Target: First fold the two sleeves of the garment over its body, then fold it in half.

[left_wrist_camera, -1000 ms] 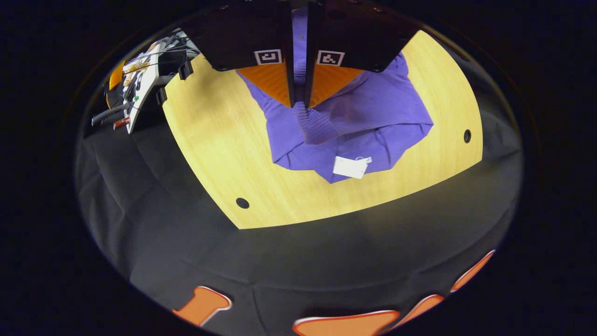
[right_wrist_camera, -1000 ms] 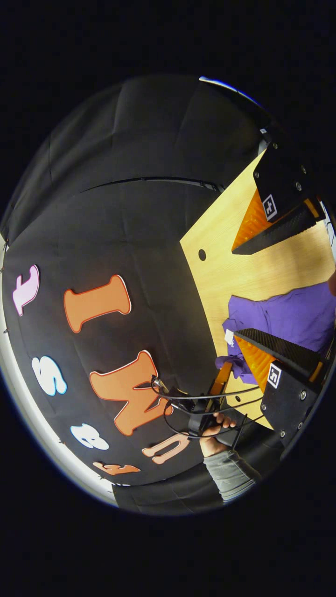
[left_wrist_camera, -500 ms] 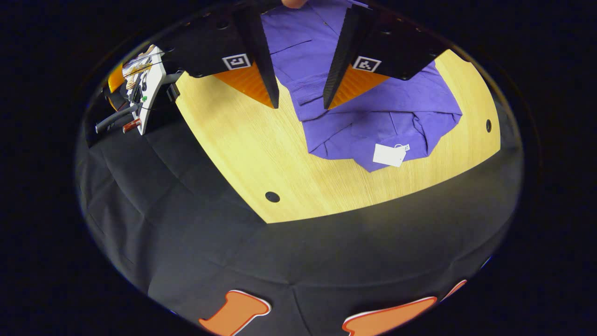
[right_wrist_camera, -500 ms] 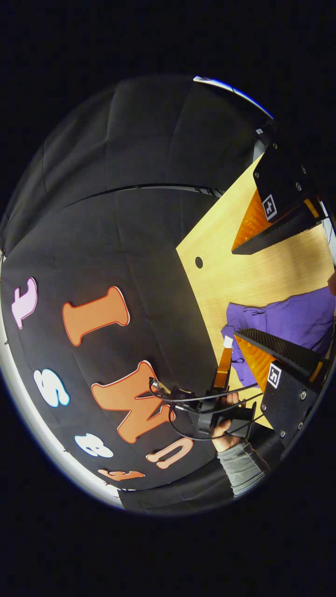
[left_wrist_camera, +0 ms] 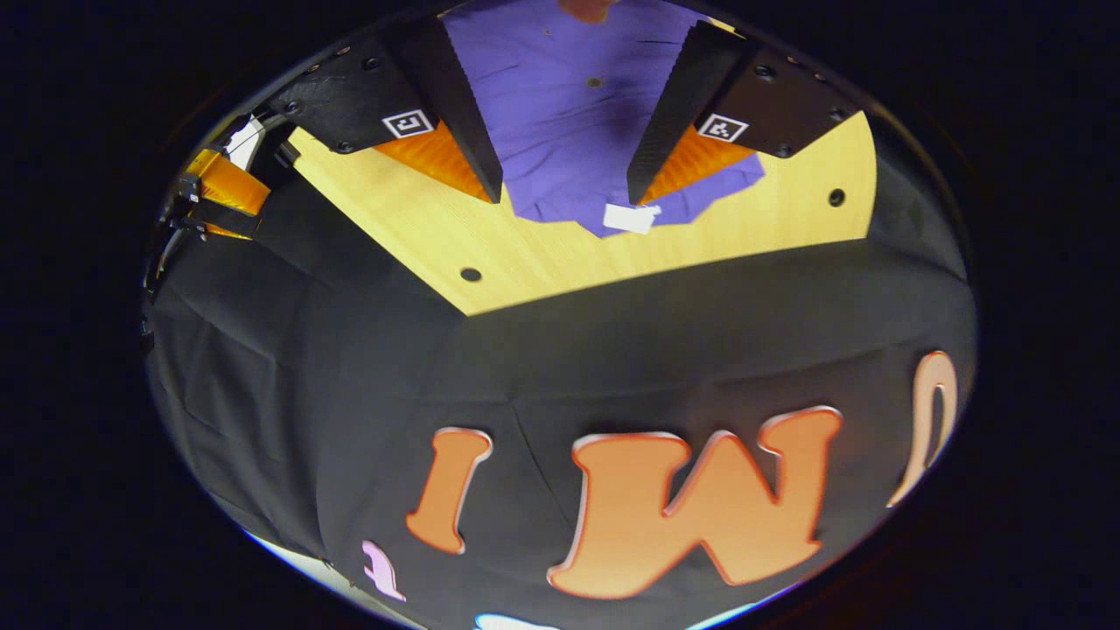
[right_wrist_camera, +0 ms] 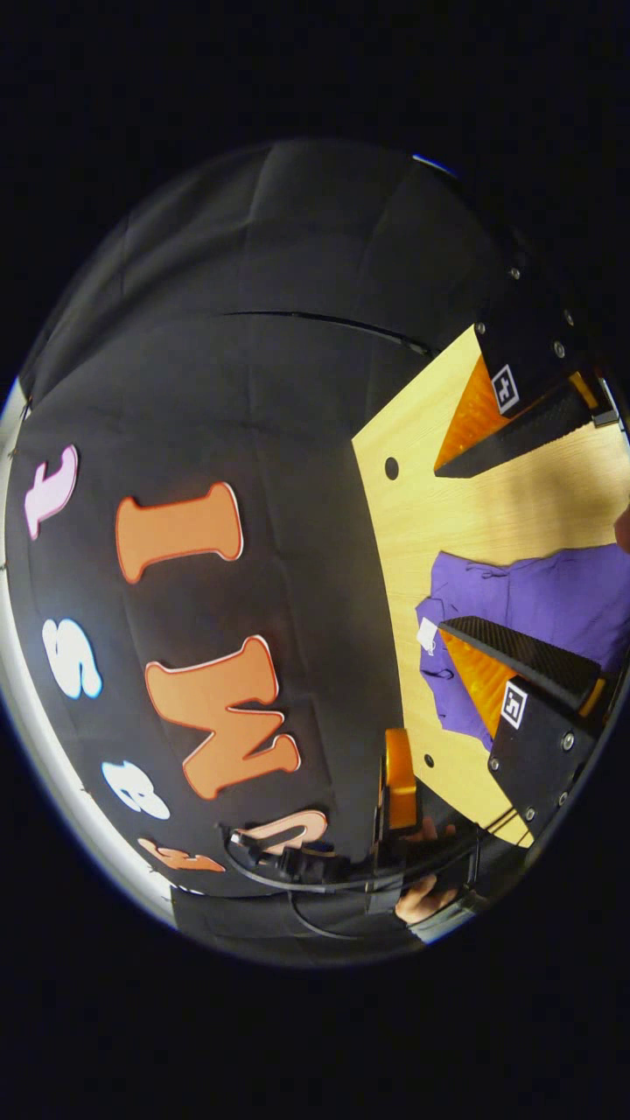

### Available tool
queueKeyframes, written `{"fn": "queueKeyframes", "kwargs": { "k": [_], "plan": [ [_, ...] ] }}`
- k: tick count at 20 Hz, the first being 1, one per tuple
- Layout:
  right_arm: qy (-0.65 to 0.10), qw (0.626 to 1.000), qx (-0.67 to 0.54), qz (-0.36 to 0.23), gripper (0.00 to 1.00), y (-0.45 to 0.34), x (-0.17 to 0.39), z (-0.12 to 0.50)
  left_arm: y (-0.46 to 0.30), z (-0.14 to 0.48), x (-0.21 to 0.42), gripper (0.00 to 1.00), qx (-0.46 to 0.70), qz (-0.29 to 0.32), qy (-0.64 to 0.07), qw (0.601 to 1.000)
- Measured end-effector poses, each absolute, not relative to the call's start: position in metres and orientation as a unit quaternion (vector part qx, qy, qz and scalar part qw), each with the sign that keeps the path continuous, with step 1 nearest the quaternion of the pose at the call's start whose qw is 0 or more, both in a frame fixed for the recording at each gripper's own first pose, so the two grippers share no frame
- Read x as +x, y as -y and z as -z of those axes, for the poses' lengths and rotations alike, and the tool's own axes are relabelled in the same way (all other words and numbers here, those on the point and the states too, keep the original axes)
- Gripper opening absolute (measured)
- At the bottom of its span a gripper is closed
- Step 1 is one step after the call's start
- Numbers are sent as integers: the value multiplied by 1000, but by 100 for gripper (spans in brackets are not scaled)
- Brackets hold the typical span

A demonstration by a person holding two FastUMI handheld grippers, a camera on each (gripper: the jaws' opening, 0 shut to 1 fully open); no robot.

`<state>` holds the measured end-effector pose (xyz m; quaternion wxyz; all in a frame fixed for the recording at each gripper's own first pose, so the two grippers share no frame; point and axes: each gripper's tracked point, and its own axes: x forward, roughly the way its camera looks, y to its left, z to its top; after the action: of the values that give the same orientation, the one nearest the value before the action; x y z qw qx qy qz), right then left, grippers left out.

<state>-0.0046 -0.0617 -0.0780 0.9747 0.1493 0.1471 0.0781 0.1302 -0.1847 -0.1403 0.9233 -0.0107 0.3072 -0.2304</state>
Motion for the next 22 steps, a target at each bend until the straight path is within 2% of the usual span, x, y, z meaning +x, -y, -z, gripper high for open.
{"fn": "queueKeyframes", "kwargs": {
  "k": [7, 10, 12, 14, 16, 22],
  "plan": [
    [-36, 991, 88, -90, 94, 9, -9, 37, 83, 79, 88, 94, -5, 121, -134, 984],
    [-23, 992, 76, -93, 94, -12, -14, 37, 29, 67, 60, 93, 8, 84, -100, 991],
    [-42, 992, 70, -99, 95, -22, -20, 50, 13, 64, 46, 93, 6, 74, -79, 994],
    [-100, 988, 53, -101, 94, -29, -24, 85, -18, 86, 24, 93, 41, 46, -78, 995],
    [-162, 982, 35, -94, 95, -28, -32, 123, -39, 117, 5, 100, 71, 32, -108, 991],
    [-289, 950, 67, -97, 95, -31, -67, 205, -60, 180, -39, 99, 76, 20, -205, 975]
  ]
}}
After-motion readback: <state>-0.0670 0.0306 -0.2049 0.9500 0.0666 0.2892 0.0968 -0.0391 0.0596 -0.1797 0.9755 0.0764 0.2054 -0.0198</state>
